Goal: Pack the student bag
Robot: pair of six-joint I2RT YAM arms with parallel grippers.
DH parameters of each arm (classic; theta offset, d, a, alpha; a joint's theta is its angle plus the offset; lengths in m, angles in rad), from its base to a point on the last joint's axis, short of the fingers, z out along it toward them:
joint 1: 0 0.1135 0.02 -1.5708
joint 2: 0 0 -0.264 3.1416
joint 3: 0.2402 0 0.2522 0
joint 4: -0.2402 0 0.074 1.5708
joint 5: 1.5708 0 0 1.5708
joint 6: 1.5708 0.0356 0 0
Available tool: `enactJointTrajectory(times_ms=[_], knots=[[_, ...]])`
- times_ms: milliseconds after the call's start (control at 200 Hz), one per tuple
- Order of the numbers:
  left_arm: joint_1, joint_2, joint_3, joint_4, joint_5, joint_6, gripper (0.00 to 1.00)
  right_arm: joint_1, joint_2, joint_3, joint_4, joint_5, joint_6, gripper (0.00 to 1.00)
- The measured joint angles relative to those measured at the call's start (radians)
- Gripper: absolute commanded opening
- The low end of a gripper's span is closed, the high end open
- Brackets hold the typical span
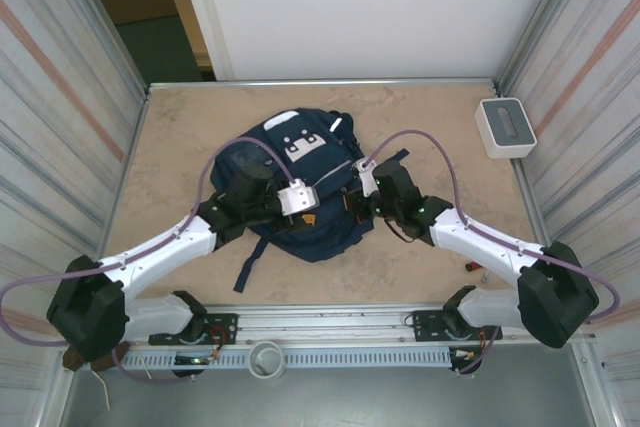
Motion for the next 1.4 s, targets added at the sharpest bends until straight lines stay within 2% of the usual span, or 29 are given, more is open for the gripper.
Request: enactJointTrajectory(times_ms=[130, 200, 276, 391, 441, 606, 736, 842, 1007, 1087, 1182, 1313, 1398], knots=[[-0.029, 0.064, 0.057, 0.001, -0.034, -0.003, 0.61, 0.032, -0.028, -0.001, -0.008, 0.0, 0.011, 0.0], [-0.03, 0.097, 0.074, 0.001, -0.043, -0.003, 0.55, 0.048, -0.043, -0.003, -0.011, 0.0, 0.014, 0.0], [-0.03, 0.122, 0.082, -0.004, -0.044, -0.004, 0.44, 0.063, -0.057, -0.008, -0.016, 0.003, 0.021, 0.0], [-0.037, 0.13, 0.086, -0.02, -0.025, 0.002, 0.19, 0.067, -0.067, -0.015, -0.026, 0.02, 0.028, 0.0], [-0.034, 0.13, 0.086, -0.024, -0.008, 0.013, 0.13, 0.068, -0.069, -0.016, -0.034, 0.028, 0.028, 0.0], [0.016, 0.111, 0.077, -0.027, 0.085, 0.04, 0.07, 0.04, -0.071, -0.016, -0.056, 0.041, 0.019, 0.0], [0.093, 0.055, 0.023, -0.017, 0.181, 0.069, 0.08, -0.034, -0.072, -0.016, -0.072, 0.04, 0.002, 0.0], [0.15, 0.024, -0.015, -0.007, 0.238, 0.084, 0.12, -0.042, -0.072, -0.016, -0.071, 0.005, -0.004, 0.0], [0.177, 0.021, -0.023, -0.016, 0.23, 0.089, 0.44, -0.032, -0.072, -0.023, -0.067, -0.011, -0.005, 0.0], [0.154, 0.018, -0.022, -0.021, 0.191, 0.093, 0.57, -0.02, -0.072, -0.026, -0.064, -0.009, -0.004, 0.0], [0.094, 0.014, -0.02, -0.021, 0.135, 0.088, 0.63, 0.0, -0.073, -0.027, -0.056, -0.006, -0.003, 0.0], [0.011, 0.029, 0.013, -0.029, 0.077, 0.092, 0.64, 0.021, -0.08, -0.027, -0.053, 0.001, -0.002, 0.0], [-0.017, 0.07, 0.062, -0.029, 0.054, 0.092, 0.61, 0.035, -0.087, -0.027, -0.053, 0.002, -0.002, 0.0]])
